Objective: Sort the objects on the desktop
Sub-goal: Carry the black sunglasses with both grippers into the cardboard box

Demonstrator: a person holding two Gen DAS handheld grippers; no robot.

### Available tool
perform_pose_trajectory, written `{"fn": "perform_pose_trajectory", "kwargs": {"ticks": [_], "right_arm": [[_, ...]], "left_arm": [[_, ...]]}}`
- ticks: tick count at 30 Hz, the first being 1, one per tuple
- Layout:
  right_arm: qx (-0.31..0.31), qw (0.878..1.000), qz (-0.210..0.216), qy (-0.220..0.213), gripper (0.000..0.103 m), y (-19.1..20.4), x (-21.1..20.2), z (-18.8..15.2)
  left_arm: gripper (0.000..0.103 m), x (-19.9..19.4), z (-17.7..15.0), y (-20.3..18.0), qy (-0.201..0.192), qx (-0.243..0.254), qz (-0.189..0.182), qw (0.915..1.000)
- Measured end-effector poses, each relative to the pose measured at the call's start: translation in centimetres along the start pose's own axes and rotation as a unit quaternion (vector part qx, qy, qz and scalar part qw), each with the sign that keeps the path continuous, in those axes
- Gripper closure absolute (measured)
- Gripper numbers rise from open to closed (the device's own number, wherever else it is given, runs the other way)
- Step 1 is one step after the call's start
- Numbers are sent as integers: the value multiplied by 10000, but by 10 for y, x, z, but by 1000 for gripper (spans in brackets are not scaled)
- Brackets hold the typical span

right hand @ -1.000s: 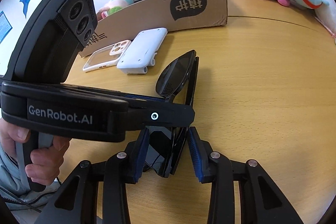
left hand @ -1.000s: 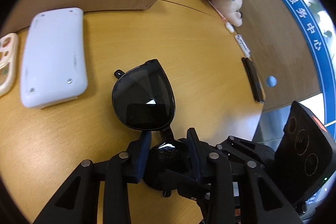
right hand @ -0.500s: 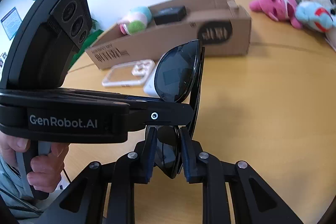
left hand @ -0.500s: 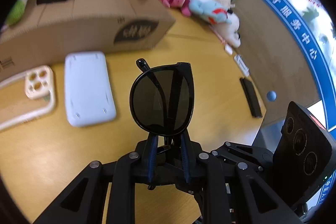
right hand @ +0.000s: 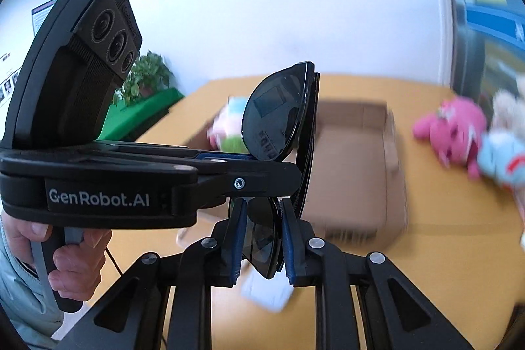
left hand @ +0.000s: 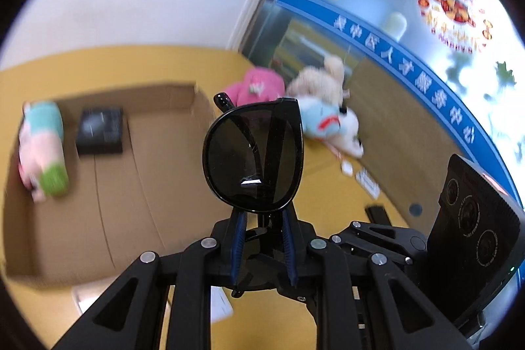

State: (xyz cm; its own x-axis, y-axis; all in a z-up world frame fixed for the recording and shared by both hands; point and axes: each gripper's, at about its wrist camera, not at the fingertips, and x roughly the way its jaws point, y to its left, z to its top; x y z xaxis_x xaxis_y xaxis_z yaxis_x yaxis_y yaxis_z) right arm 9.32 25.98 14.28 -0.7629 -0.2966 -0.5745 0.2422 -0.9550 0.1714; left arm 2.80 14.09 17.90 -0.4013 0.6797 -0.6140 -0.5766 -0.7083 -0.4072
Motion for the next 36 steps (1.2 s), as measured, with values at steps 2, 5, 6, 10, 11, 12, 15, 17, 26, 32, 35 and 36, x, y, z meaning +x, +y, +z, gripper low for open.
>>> {"fn": "perform_pose_trajectory", "kwargs": {"ticks": [2, 5, 6, 10, 11, 12, 15, 17, 26, 32, 35, 36], "right_arm": [[-20, 9999, 69, -121, 87, -5, 5, 27], [-37, 9996, 156, -222, 88, -13, 15, 63], [-47, 9996, 161, -232, 88, -16, 19, 73], [-111, 9996, 121, -243, 88, -27, 43, 115], [-114, 9996, 115, -230, 88, -31, 49, 124], [-98, 9997, 113, -210, 88, -36, 58, 134], [-89, 9998, 96, -116, 88, -51, 87, 157], [-24, 9999, 113, 7, 88, -63, 113, 170], [546, 9956, 134, 746, 88, -130, 225, 175], [984, 9842, 230, 1454, 88, -173, 292, 143], [1136, 9767, 125, 1814, 88, -186, 318, 125], [1173, 9745, 75, 1914, 88, -189, 324, 121]], "left_arm": [[83, -6, 25, 5, -156, 133, -29, 9998], [83, -7, 57, 16, -263, 261, -72, 9993], [83, -5, 67, 21, -291, 281, -69, 9992], [83, 3, 106, 40, -432, 249, -37, 9987], [83, 7, 114, 46, -440, 196, -41, 9988], [83, 11, 123, 52, -449, 160, -58, 9988], [83, 28, 149, 70, -431, 65, 91, 9990], [83, 44, 163, 86, -354, -49, 150, 9992], [83, 142, 183, 162, 336, -757, 188, 9964], [83, 210, 163, 202, 974, -1220, 175, 9876], [83, 240, 149, 216, 1221, -1497, 131, 9811], [83, 250, 144, 220, 1311, -1552, 138, 9791]]}}
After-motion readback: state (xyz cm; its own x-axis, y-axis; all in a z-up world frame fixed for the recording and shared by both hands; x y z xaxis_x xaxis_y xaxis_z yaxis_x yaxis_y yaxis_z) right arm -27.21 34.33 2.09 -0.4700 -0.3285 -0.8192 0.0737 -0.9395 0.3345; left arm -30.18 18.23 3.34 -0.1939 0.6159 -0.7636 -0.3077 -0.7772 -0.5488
